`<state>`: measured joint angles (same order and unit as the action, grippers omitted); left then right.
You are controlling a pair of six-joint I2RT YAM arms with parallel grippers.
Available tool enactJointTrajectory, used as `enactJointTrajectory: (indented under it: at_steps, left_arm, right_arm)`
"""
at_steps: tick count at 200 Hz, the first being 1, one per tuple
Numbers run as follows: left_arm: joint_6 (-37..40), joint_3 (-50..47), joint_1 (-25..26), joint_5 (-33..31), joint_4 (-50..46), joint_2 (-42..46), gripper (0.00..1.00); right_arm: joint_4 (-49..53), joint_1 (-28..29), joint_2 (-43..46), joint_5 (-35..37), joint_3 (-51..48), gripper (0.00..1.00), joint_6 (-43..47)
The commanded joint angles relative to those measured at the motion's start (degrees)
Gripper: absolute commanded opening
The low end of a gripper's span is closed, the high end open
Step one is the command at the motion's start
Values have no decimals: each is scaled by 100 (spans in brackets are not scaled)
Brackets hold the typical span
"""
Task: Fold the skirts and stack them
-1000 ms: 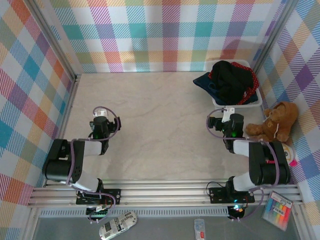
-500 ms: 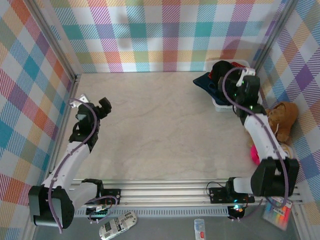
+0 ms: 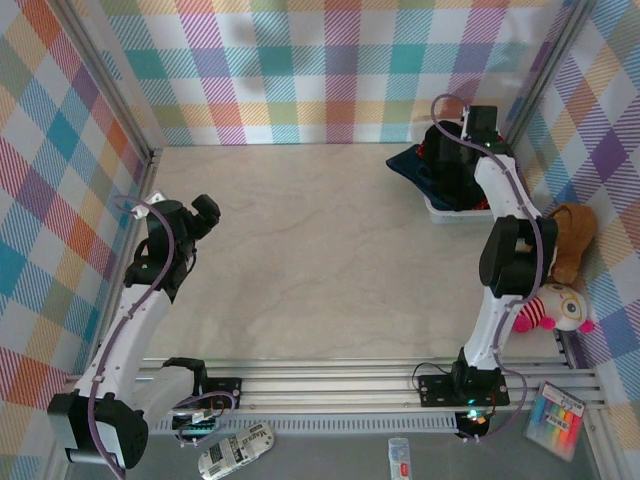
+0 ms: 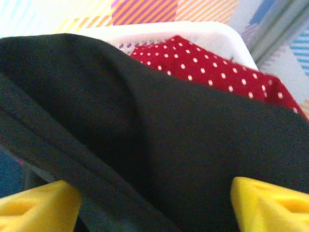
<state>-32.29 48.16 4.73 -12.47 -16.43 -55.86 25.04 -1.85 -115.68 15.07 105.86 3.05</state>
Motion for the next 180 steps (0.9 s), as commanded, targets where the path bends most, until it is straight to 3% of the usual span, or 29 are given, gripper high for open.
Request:
enactJointTrajectory:
  at_steps: [1,11,40,108,135,180]
  left_arm:
    - [-179,153,-13,335,-482,166,100]
    - [-181,112,-24,438,-516,211,100]
    - [-85,-164,-24,978,-179,306,100]
    - [-116,-80,-25,1835,324,-211,100]
    - [32,232,-25,1931,125,-477,100]
    - [236,740,-25,1670,-304,-670,100]
  right_arm:
    - [646,19,-112,28,562,50,213]
    - [657,59,28,-54,548,34,192]
    - [809,205,688,-538,433,0,-90]
    - [1493,1230,1737,-2315,1068,0,-1370]
    - [1672,1905,1536,-2965,1727,0,-1606]
    - [2387,3026,415,-4266,4080,0,-1806]
